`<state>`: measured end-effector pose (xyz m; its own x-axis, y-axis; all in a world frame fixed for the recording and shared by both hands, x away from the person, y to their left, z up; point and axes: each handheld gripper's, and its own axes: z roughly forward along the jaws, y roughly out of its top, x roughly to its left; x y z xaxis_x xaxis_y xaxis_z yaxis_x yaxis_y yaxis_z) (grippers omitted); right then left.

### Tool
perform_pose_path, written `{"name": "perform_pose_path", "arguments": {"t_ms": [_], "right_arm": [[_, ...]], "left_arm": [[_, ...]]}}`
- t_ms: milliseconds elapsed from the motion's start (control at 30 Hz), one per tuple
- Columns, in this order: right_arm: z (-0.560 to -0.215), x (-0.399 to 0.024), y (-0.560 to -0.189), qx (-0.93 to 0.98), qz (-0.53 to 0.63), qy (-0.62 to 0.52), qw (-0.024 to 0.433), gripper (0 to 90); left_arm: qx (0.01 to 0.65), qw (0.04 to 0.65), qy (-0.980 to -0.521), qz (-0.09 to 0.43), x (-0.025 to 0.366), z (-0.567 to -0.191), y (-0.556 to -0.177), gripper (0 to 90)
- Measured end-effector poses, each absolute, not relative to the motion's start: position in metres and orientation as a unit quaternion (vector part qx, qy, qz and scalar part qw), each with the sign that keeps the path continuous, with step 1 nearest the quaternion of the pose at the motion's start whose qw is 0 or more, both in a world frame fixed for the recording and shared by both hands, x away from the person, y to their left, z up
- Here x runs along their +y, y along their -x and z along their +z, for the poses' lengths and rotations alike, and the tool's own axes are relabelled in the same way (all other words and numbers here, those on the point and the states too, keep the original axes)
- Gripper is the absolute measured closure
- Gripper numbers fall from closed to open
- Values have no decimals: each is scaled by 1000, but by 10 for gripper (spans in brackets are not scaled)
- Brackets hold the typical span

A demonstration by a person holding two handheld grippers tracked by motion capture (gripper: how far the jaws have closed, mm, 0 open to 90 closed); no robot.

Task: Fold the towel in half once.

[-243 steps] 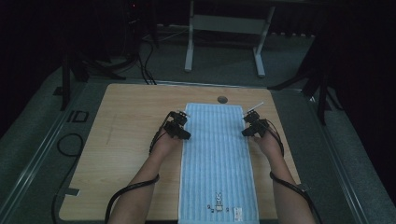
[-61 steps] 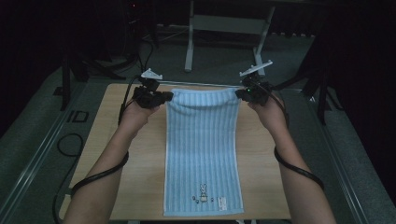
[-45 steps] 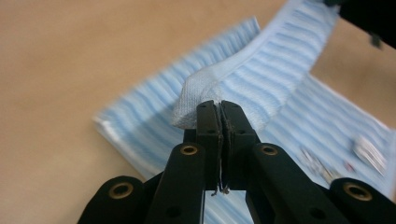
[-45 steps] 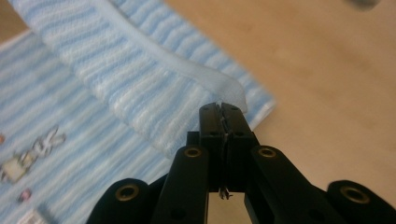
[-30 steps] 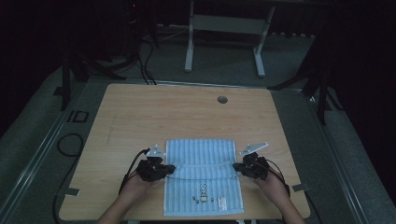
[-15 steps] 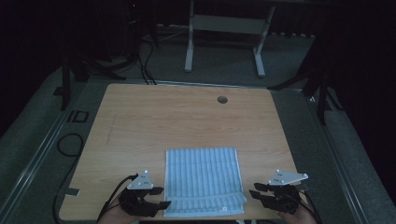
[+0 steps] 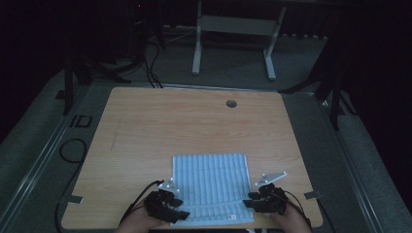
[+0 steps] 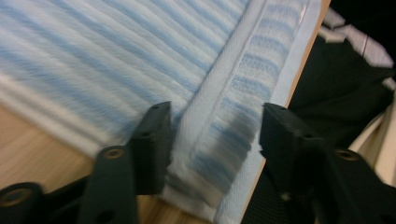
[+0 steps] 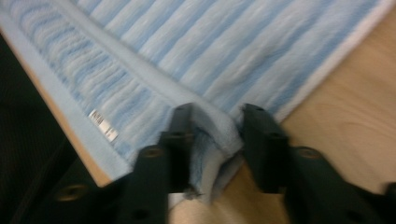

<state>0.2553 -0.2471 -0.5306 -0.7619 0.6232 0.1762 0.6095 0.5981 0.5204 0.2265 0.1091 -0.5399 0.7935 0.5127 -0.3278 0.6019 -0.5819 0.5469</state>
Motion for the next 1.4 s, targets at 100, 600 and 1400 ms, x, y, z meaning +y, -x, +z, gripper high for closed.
{"name": "perform_pose_path", "arguments": {"t_ms": [100,600,1400], "right_arm": [[-525,-244,-250,899,288,-329,18,815],[-470,-242,-188,898,355,-258,27,664],[-526,-219,-279,908,266,-309,92,592]], "left_arm": [[310,338,-886,-64,110,-537,-227,785],[265,380,-884,-59,146,-493,-203,588],[320,316,-893,-4,120,-538,-263,485]]}}
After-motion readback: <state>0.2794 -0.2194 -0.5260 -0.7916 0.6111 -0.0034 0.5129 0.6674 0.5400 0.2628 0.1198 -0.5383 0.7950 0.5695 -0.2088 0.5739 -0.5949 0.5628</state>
